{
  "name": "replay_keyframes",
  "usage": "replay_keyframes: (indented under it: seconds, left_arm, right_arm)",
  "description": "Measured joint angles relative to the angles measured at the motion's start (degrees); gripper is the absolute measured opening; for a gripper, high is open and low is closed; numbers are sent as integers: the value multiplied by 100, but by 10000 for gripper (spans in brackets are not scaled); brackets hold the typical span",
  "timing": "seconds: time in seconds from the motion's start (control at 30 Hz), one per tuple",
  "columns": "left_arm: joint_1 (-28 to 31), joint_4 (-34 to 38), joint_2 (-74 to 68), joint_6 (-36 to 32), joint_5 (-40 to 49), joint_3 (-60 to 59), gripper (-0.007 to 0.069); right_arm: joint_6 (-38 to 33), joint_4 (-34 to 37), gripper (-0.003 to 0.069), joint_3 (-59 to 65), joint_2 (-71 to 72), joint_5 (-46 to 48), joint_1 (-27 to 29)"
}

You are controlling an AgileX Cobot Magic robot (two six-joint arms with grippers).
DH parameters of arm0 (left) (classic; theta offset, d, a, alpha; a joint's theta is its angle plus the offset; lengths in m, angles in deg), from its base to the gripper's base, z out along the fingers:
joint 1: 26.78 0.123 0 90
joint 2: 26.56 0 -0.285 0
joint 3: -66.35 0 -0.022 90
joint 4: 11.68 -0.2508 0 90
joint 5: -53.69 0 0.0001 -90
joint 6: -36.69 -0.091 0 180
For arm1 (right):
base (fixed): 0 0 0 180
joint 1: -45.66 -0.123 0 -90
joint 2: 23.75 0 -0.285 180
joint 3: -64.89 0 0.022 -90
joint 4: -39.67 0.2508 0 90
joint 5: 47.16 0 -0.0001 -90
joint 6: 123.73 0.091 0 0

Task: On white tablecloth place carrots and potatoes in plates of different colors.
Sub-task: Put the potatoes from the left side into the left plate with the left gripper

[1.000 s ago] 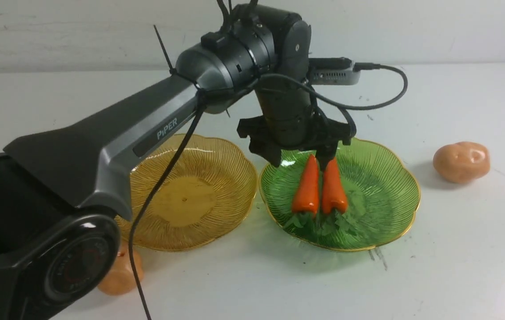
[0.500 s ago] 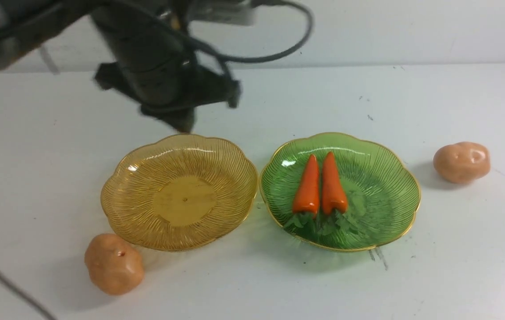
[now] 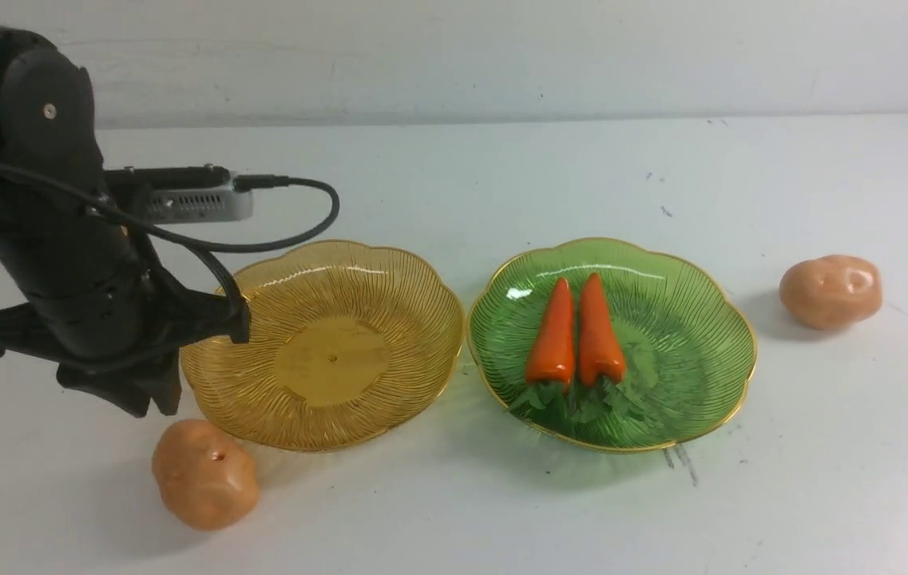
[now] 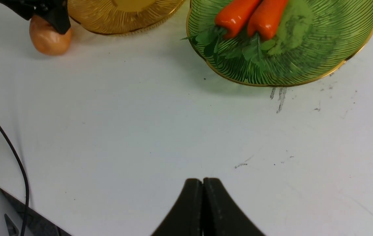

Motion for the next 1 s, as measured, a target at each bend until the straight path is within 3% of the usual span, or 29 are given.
replay_keyframes:
  seconds: [0.23, 0.87, 1.0]
  left_arm:
    - [-6, -270, -109, -6, 266, 50, 404]
    - [50, -567, 1022, -145, 293, 244, 401]
    - [50, 51, 1303, -522, 261, 709, 401]
  right_arm:
    - [-49, 0, -15, 0, 0, 0, 0]
    - [-106, 0, -15, 0, 0, 0, 0]
    - [-111, 0, -15, 0, 0, 0, 0]
